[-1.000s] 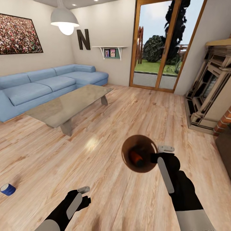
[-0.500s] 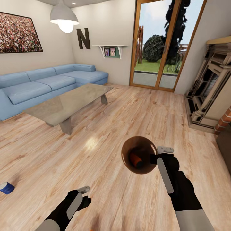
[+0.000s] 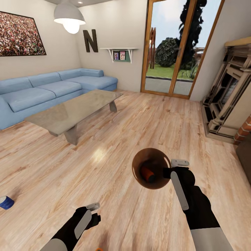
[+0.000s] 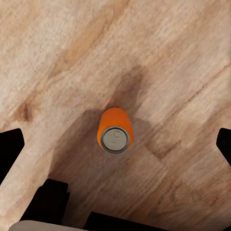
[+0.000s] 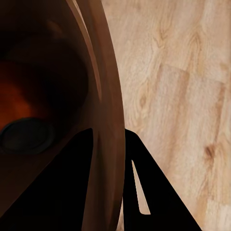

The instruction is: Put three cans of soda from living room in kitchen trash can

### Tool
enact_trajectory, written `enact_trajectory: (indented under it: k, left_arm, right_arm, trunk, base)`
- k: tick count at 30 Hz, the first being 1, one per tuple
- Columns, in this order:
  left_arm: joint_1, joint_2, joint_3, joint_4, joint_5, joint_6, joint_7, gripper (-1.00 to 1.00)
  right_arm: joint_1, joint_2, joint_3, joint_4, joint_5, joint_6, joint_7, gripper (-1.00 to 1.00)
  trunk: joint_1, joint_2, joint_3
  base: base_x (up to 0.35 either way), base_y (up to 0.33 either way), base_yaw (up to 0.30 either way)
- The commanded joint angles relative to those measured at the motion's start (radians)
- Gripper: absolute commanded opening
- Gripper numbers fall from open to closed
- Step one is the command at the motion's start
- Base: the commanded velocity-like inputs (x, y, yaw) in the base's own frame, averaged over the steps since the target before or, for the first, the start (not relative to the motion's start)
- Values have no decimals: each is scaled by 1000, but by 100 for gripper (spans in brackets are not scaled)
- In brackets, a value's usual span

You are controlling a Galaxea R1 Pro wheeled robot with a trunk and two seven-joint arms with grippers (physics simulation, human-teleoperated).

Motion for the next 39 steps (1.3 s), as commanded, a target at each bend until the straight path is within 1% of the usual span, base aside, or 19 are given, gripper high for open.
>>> enact_trajectory:
  k: [1, 25, 32, 39]
  left_arm:
    - [0, 0, 0, 0, 0, 0, 0, 100]
    - [2, 1, -2, 3, -1, -2, -5, 100]
    - [2, 1, -2, 42, 0, -2, -6, 100]
    - [2, 1, -1, 53, 1, -7, -6, 100]
  right_arm:
    - [-1, 0, 0, -1, -4, 0, 5, -100]
    - [-1, 0, 0, -2, -4, 0, 5, -100]
    - [-1, -1, 0, -2, -4, 0, 5, -100]
    - [-1, -1, 0, -2, -4, 0, 5, -100]
  trunk:
    - [4, -7, -3]
    - [96, -175, -78]
    - [123, -224, -100]
    - [150, -273, -122]
  base:
    - [0, 0, 0]
    - [0, 0, 0]
    - [0, 0, 0]
    - [0, 0, 0]
